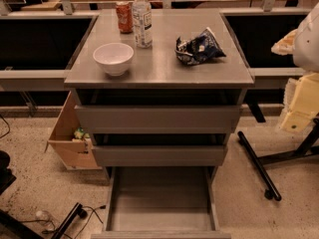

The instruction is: Close bottom drawer

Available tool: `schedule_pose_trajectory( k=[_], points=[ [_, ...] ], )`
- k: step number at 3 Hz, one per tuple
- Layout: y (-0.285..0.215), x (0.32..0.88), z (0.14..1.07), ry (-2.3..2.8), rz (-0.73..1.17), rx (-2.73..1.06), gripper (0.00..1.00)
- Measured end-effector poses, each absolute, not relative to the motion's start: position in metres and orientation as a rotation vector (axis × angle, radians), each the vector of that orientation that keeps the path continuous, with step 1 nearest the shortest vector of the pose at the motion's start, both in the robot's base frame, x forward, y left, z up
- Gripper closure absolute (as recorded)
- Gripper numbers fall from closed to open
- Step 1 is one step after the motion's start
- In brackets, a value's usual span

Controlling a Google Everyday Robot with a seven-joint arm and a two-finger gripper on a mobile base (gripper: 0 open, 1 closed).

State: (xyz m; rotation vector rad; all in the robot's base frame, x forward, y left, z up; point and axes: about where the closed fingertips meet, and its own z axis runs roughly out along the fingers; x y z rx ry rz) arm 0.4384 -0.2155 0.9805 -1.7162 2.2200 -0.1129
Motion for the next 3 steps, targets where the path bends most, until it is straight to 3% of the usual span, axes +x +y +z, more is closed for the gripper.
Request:
schedule_pose_trajectory(
  k=[3],
  points=[
    [-0.188, 0.424, 0.913, 2.204, -0.070, -1.685, 0.00]
  ],
)
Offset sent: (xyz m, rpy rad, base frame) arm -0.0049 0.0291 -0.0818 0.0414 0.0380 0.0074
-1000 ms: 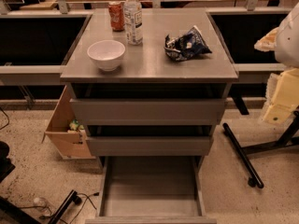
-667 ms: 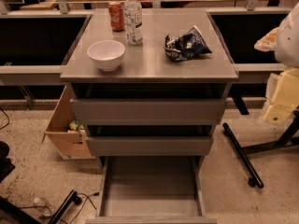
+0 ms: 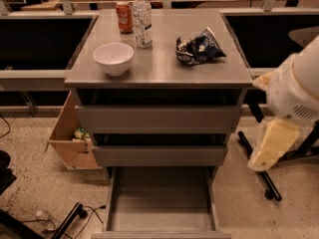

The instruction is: Close bottom drawer

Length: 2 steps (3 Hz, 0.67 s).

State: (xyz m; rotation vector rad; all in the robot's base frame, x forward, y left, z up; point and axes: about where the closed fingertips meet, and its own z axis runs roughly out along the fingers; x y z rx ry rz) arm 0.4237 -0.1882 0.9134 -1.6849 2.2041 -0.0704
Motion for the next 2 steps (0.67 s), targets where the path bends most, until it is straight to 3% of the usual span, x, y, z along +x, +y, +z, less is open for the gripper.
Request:
schedule_pose_trajectory(
  k=[2],
  points=[
    [-0.174, 0.397, 0.766, 2.330, -0.013, -1.602, 0.00]
  ],
)
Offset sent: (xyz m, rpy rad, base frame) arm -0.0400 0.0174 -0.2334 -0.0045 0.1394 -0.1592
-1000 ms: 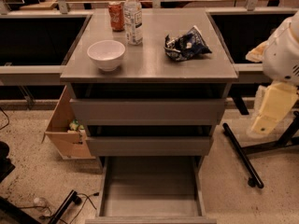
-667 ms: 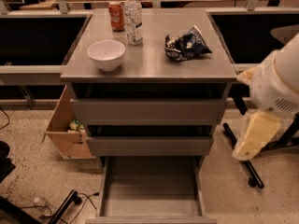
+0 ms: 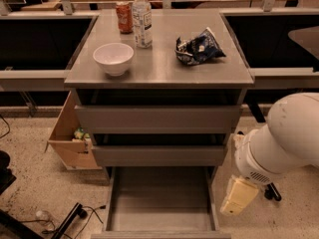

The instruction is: Close bottom drawer

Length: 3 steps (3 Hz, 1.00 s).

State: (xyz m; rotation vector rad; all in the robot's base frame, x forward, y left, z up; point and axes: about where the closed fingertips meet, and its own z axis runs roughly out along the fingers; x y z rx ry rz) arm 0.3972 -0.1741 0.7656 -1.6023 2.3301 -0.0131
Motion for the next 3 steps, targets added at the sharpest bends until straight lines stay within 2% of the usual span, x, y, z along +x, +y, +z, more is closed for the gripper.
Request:
schedule_pose_trajectory(
  k=[1, 2, 3],
  points=[
    [-0.172, 0.398, 0.765, 2.331, -0.022, -1.610, 0.00],
    [-0.154, 0.394, 0.722, 2.336, 0.025, -1.657, 0.00],
    [-0.141, 0.377, 0.636, 2.362, 0.102, -1.712, 0.00]
  ],
)
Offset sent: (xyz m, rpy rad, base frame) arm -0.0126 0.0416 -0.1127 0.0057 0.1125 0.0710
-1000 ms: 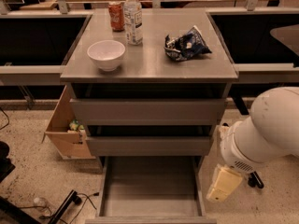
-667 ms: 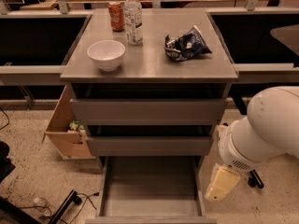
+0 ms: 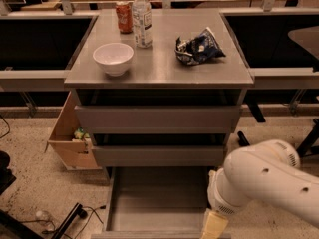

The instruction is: Close bottom drawer

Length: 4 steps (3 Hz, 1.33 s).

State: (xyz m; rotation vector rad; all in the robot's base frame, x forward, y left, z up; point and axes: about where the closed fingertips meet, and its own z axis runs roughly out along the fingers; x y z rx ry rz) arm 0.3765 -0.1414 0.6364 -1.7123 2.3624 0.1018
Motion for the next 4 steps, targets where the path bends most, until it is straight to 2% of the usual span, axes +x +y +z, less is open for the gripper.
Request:
schedule_pose_trajectory(
  k=[2, 3, 4],
  points=[
    [-0.146, 0.374, 0.477, 2.343, 0.144, -1.786, 0.00],
    [-0.146, 0.374, 0.477, 2.343, 0.145, -1.786, 0.00],
    [-0.149, 0.364, 0.447, 2.361, 0.237, -1.772, 0.00]
  ],
)
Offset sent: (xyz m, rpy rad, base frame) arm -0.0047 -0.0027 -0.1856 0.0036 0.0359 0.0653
